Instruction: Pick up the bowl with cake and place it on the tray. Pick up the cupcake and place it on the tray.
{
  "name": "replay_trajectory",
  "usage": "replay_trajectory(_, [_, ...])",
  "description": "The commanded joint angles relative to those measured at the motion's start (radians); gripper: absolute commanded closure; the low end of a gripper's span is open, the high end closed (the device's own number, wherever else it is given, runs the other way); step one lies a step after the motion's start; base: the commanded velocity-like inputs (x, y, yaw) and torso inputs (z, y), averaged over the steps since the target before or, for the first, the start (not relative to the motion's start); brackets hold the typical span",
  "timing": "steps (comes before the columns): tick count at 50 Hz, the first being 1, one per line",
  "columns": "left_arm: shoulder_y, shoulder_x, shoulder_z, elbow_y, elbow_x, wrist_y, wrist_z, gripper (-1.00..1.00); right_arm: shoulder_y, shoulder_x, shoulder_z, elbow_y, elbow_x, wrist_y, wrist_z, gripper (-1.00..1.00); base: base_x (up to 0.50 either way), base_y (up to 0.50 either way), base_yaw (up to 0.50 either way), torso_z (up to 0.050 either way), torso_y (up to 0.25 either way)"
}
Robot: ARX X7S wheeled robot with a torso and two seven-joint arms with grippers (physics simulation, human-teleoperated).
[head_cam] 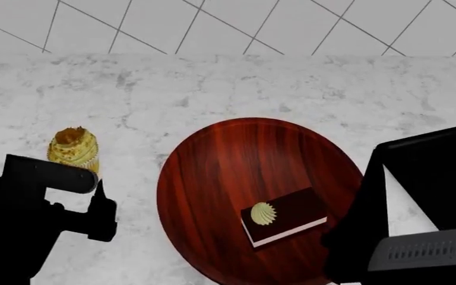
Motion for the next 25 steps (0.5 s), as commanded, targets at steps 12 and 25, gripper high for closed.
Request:
replay_trajectory(12, [-0.125, 0.061, 0.035, -0.316, 0.061, 0.133, -0.018, -1.00, -0.012, -0.027, 0.029, -0.009, -0.027, -0.019, -0.048, -1.00, 0.00, 0.00, 0.00, 0.000, 0.000])
replay_trajectory(25, [-0.241, 0.109, 0.048, -0.654, 0.104, 0.295, -0.027, -1.00, -0.004, -0.061, 0.044, -0.009, -0.068, -0.038, -0.098, -1.00, 0.00, 0.00, 0.00, 0.000, 0.000])
